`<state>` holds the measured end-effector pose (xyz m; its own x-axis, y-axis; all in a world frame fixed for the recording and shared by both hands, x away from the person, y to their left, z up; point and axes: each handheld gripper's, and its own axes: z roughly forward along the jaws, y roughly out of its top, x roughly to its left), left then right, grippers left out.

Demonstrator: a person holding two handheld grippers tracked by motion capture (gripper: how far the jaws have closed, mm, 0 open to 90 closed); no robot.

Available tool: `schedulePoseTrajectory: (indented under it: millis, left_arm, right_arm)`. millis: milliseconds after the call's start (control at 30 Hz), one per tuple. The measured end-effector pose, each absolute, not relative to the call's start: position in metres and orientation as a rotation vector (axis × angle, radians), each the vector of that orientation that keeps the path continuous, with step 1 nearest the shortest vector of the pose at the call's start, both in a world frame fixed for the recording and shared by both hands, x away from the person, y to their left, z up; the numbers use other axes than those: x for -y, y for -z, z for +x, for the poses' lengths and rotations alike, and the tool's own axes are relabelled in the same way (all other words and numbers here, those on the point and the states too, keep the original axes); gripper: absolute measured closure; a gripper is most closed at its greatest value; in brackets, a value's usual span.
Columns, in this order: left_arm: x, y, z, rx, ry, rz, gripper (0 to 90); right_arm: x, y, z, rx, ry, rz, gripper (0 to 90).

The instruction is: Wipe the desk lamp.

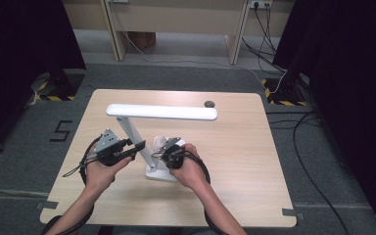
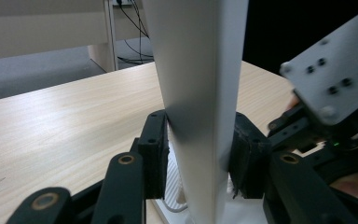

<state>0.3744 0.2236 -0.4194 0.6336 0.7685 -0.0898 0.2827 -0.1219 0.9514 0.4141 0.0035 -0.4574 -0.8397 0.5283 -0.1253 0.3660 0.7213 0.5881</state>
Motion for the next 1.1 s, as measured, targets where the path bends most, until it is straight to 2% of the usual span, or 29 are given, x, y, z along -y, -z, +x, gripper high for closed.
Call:
schedulePoseTrajectory:
  millis: [500, 1100]
  left_arm:
    - [-0.222, 0.422, 0.374, -0.872, -0.518, 1.703, 61.4]
    - [-0.223, 0.424, 0.373, -0.881, -0.513, 1.697, 62.0]
  right_arm:
    - [-0.015, 0.476, 0.423, -2.662, -0.740, 0.705, 81.4]
    - [0.027, 0.477, 0.420, -2.610, -0.676, 0.778, 81.5]
